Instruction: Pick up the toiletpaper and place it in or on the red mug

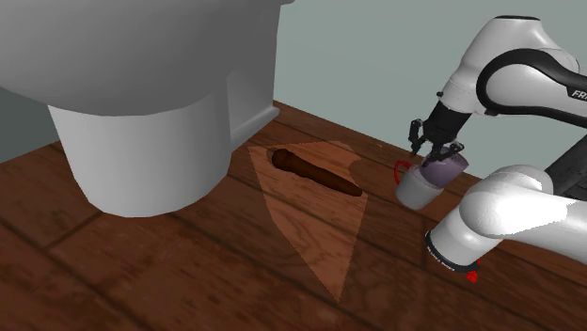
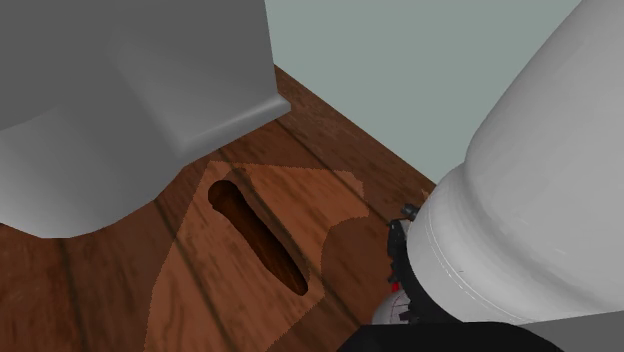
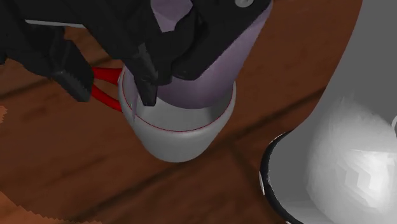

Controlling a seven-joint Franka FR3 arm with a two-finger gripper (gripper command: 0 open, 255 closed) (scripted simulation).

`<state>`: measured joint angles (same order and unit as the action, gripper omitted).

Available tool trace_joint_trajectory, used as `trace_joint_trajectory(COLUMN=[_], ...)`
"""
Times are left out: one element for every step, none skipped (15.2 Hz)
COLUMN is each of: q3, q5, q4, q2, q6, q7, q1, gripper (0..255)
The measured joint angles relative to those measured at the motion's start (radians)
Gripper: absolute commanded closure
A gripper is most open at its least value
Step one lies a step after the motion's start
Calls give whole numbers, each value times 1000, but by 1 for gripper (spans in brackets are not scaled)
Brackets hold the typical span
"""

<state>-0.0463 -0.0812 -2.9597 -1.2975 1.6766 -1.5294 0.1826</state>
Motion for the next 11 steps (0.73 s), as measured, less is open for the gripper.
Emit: trace_joint_trajectory(q3=[-1, -1, -2, -2, 0, 3, 6, 8, 11, 9, 10], q5=[-1, -2, -2, -2, -1, 3, 5, 8, 10, 9, 9], q4=[-2, -3, -3, -4, -4, 13, 38, 71, 100, 117, 127], q2=[0, 0, 0, 0, 0, 3, 10, 27, 28, 34, 35], q6=[-1, -1, -1, -1, -1, -15, -33, -48, -75, -87, -96], q7=[1, 1, 1, 2, 0, -2, -2, -3, -3, -1, 0], q1=[1, 1, 1, 2, 1, -2, -4, -5, -7, -6, -6], gripper=[0, 0, 0, 0, 0, 0, 0, 0, 0, 0, 0])
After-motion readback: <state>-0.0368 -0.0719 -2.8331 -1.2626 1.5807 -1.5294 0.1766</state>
